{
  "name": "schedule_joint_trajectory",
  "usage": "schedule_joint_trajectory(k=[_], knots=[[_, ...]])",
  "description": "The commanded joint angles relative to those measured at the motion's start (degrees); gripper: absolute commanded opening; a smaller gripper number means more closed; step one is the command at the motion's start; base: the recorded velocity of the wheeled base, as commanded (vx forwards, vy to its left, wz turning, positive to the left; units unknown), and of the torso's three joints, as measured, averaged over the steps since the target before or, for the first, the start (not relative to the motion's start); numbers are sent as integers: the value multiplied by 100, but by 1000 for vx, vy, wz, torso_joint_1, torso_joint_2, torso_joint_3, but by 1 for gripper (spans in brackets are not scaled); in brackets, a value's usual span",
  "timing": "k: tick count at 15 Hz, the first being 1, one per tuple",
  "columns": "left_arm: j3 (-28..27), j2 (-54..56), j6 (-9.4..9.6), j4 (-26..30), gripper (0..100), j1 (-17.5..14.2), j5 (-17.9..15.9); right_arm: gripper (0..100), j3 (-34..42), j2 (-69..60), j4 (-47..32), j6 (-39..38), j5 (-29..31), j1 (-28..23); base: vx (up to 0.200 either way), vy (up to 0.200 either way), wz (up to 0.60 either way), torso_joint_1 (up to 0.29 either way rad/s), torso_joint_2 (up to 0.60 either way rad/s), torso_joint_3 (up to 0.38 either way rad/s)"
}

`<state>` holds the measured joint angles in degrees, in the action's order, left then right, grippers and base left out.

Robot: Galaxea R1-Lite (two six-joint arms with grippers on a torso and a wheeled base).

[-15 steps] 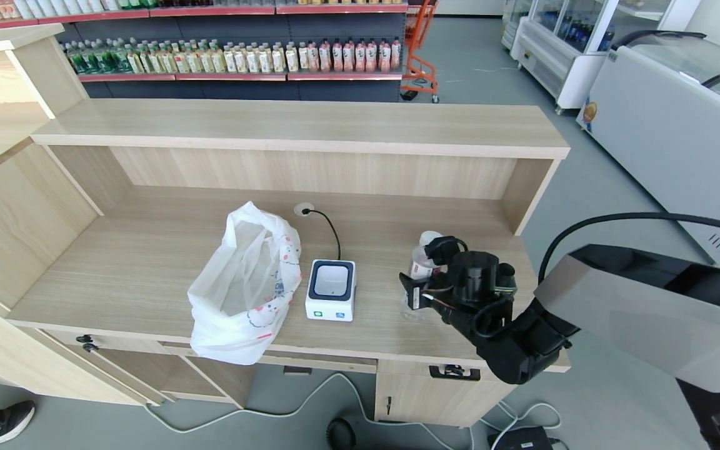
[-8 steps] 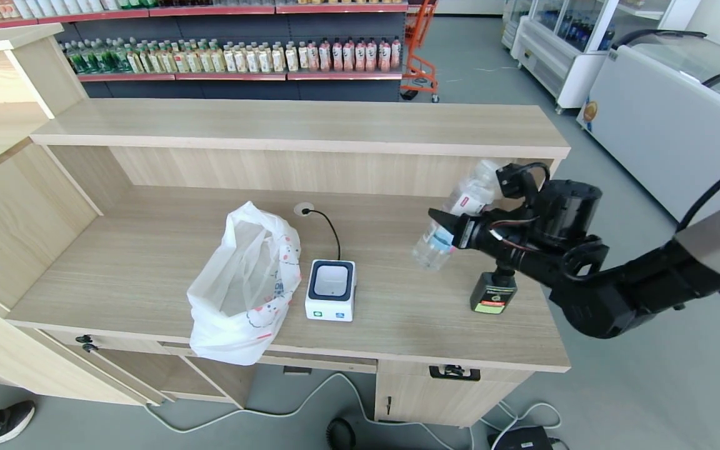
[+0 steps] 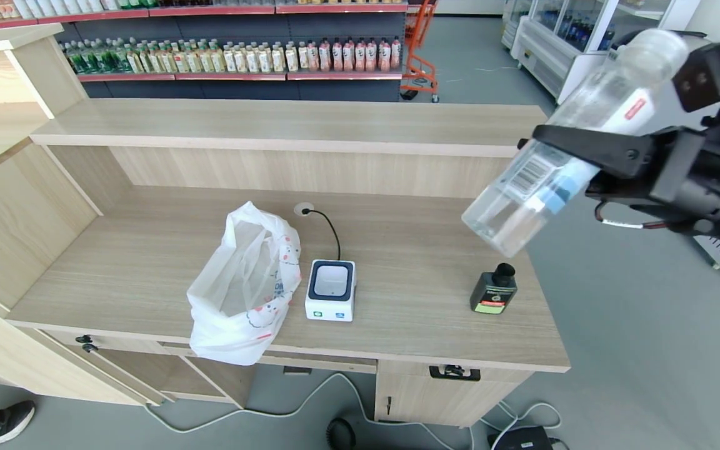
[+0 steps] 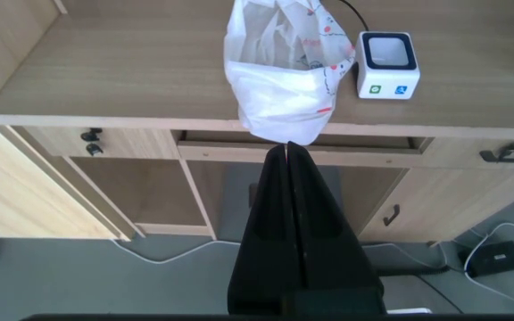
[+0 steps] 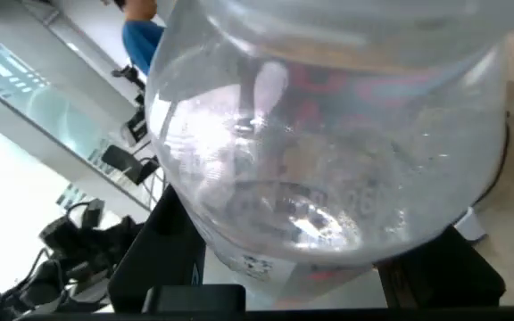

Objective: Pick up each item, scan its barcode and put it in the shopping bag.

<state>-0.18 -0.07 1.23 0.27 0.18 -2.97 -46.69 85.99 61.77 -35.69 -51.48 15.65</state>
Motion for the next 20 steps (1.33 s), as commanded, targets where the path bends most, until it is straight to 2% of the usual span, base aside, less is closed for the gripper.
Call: schedule_joint_trajectory(k=[1,4,8,11,20], knots=[[1,-1,0,0,0,-1,7,0,327,-1225,-7,-342,-521,333,0,0,0,0,0,0],[1,-1,0,0,0,-1,-1,0,626,-1436,19,-104,-890,527,0,0,0,0,0,0],[1,-1,0,0,0,-1,-1,0,802,-1515,90,-43,-1092,694,0,0,0,0,0,0],[1,-1,0,0,0,-1,7,0,828,-1577,81,-43,-1602,711,0,0,0,0,0,0],[1,-1,0,0,0,-1,-1,0,1162,-2007,-174,-289,-1611,1326,0,0,0,0,0,0]])
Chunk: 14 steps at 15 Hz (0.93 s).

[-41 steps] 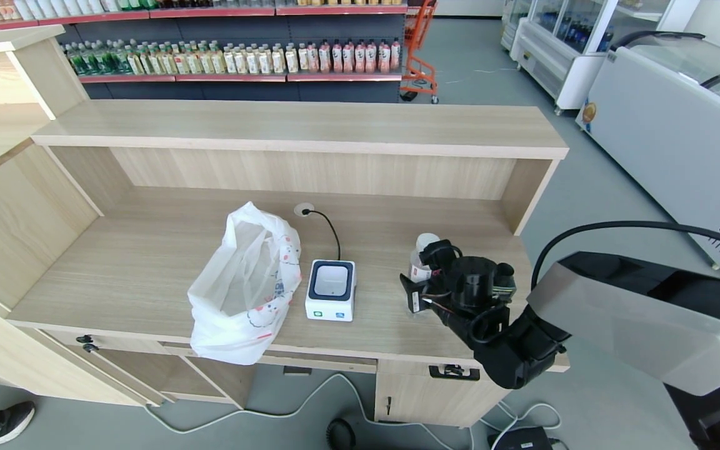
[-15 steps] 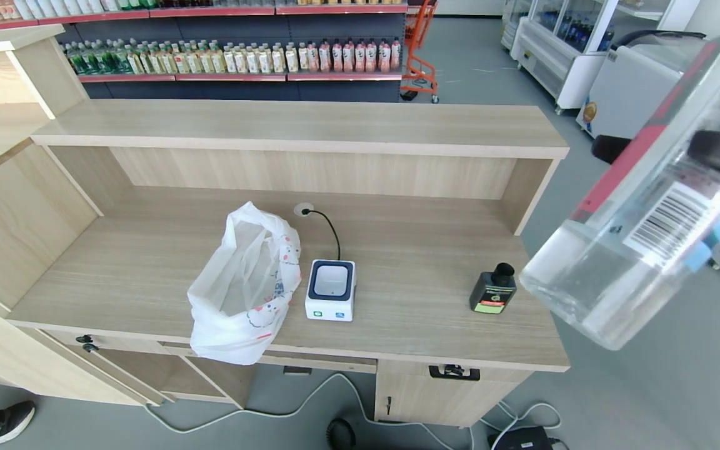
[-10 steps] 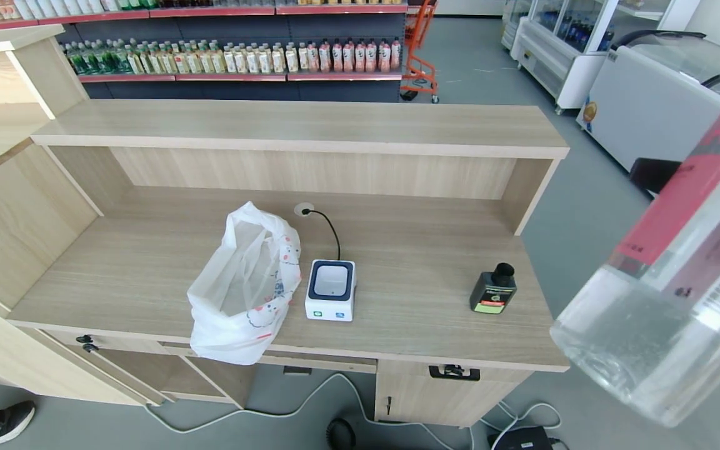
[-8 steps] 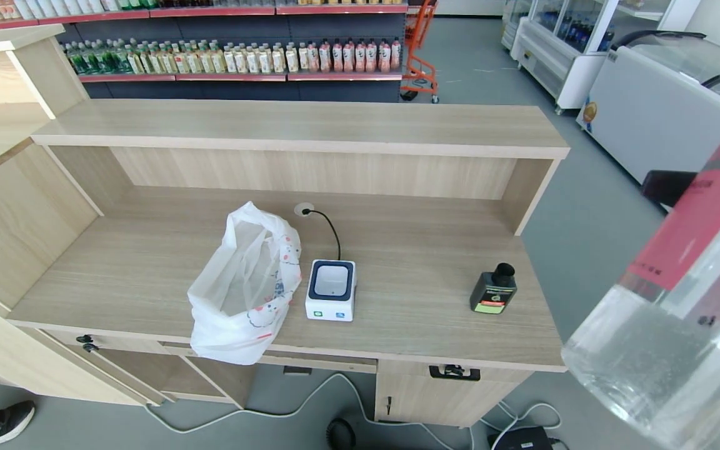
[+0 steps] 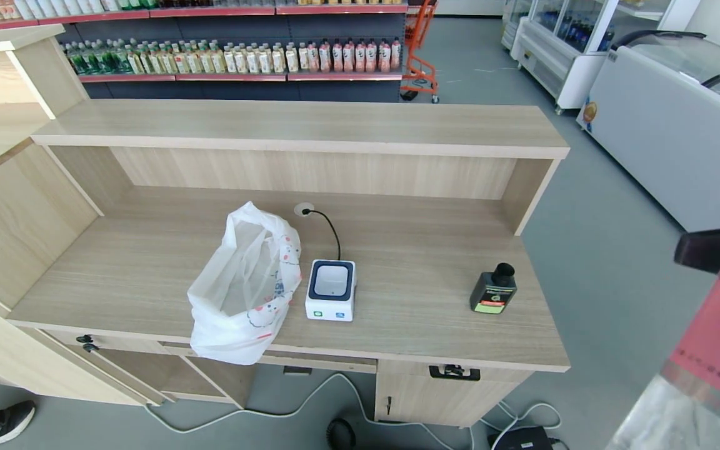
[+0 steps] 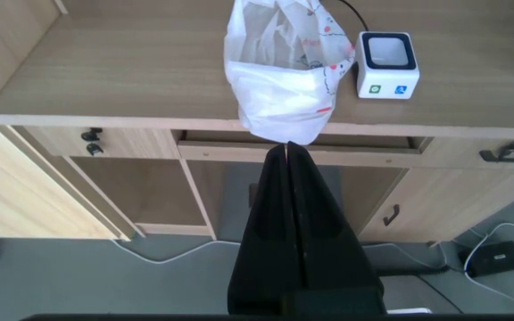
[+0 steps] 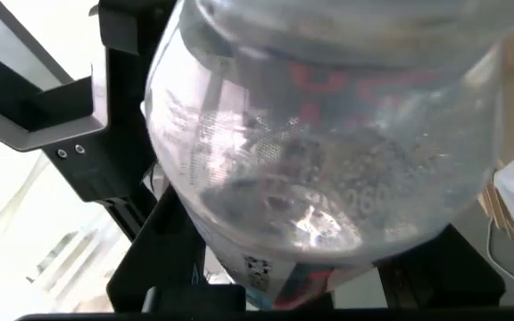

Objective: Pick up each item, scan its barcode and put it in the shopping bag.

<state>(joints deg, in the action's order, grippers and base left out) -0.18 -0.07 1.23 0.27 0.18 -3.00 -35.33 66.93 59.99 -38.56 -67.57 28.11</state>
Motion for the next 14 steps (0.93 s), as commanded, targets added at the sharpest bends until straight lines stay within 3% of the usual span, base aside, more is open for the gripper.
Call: schedule_joint_trajectory(k=[1,6,11,14], knots=[[1,-1,0,0,0,-1,1,0,79,-180,4,-143,-10,116,0,0,0,0,0,0],[1,-1,0,0,0,-1,1,0,298,-382,-49,-178,-28,124,0,0,0,0,0,0],[1,-1,0,0,0,-1,1,0,597,-936,-1068,244,-28,-297,0,0,0,0,0,0],[1,-1,0,0,0,-1,1,0,597,-1032,-1139,252,-28,-333,0,0,0,0,0,0]])
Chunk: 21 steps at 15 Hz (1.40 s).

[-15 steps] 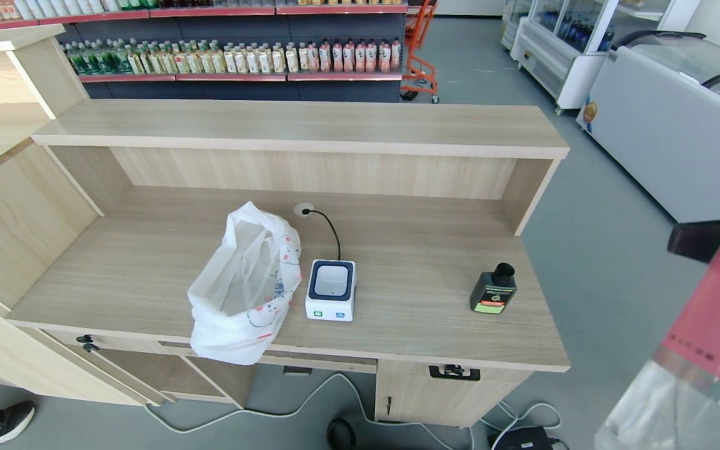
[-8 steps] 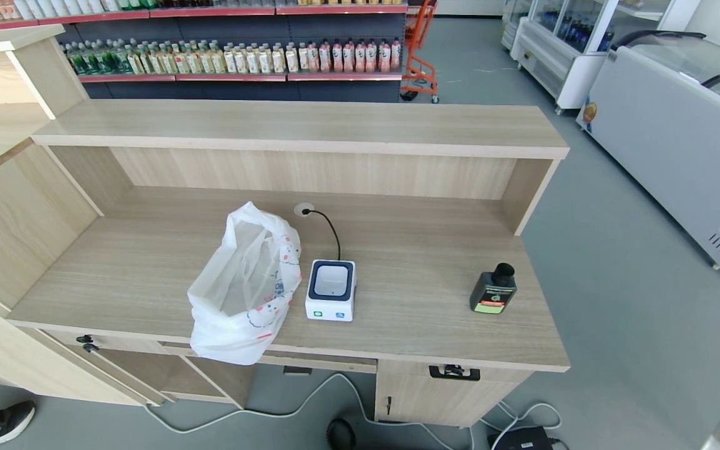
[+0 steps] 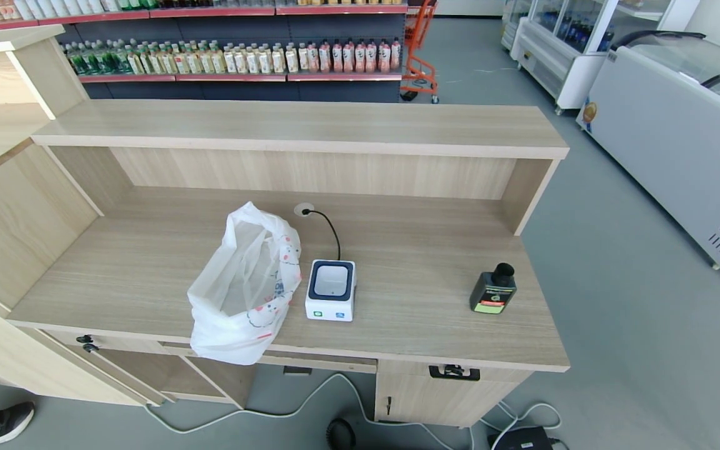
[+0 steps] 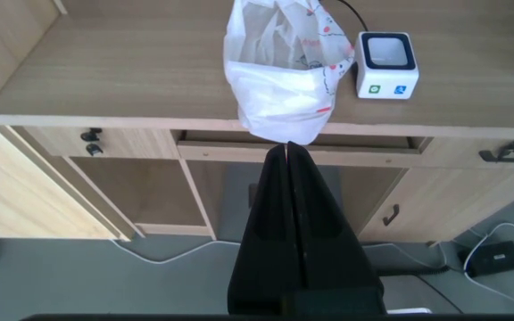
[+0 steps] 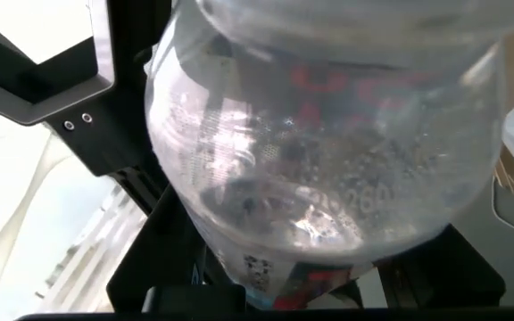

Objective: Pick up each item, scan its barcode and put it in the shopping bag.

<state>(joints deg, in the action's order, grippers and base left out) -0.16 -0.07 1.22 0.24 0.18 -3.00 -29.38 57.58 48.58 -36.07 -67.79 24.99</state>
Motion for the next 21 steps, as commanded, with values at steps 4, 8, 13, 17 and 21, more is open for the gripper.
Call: schedule_joint_trajectory(k=[4,8,13,17,21], knots=[[-2,-1,1,2,0,-1,1,0,-6,-115,-24,4,12,-47,0,0,0,0,0,0],[-2,-1,1,2,0,-1,1,0,-15,-168,-59,12,29,-47,0,0,0,0,0,0],[-2,-1,1,2,0,-1,1,0,-129,70,-340,1050,1277,-741,0,0,0,0,0,0],[-2,-1,1,2,0,-1,1,0,-129,122,-2687,5154,3703,-1128,0,0,0,0,0,0],[-2,-1,1,2,0,-1,1,0,-103,228,-3083,6947,4916,-1594,0,0,0,0,0,0]])
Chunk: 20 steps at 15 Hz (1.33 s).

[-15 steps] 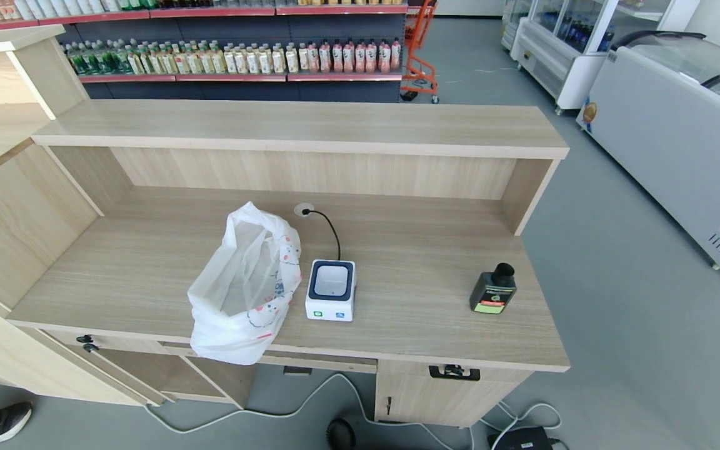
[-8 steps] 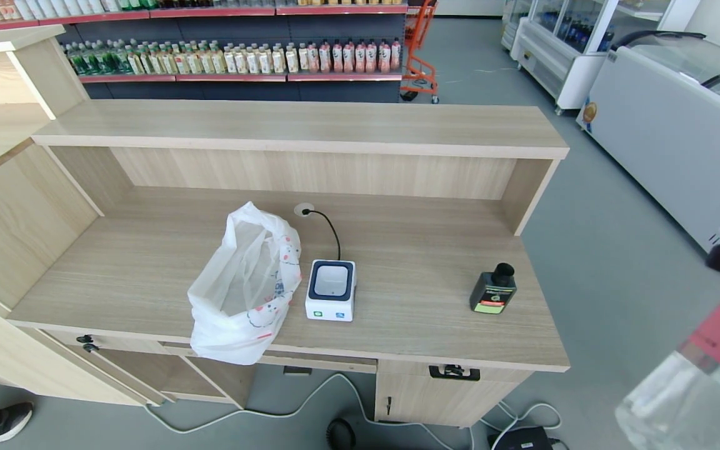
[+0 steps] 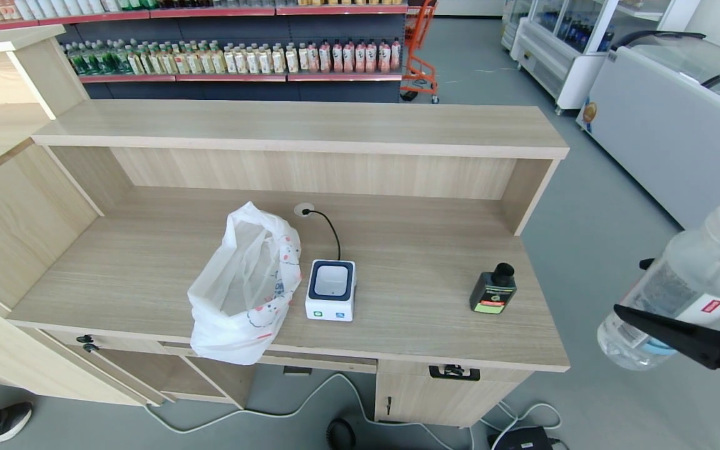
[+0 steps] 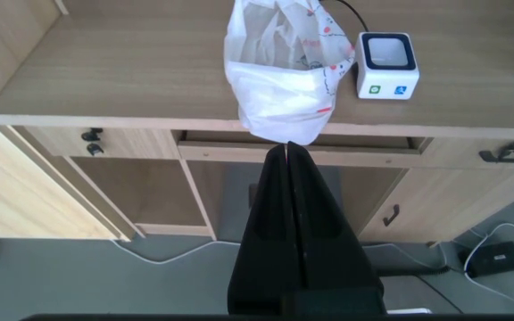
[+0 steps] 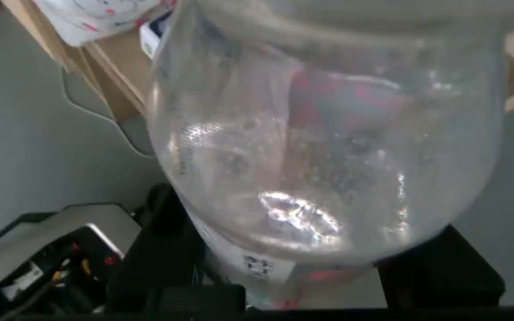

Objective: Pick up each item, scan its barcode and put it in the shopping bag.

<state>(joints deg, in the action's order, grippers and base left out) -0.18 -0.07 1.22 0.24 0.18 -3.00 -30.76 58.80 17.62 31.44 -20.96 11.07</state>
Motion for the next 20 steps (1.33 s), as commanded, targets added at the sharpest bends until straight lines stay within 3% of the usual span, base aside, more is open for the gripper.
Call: schedule_joint_trajectory(k=[1,8,20], knots=[[1,-1,1,2,0,-1,1,0,52,264,102,583,637,-228,0,0,0,0,0,0],[1,-1,1,2,0,-1,1,0,404,1020,1209,1321,1015,-404,0,0,0,0,0,0],[1,-1,1,2,0,-1,1,0,465,1064,1236,1576,1023,-536,0,17,0,0,1,0]])
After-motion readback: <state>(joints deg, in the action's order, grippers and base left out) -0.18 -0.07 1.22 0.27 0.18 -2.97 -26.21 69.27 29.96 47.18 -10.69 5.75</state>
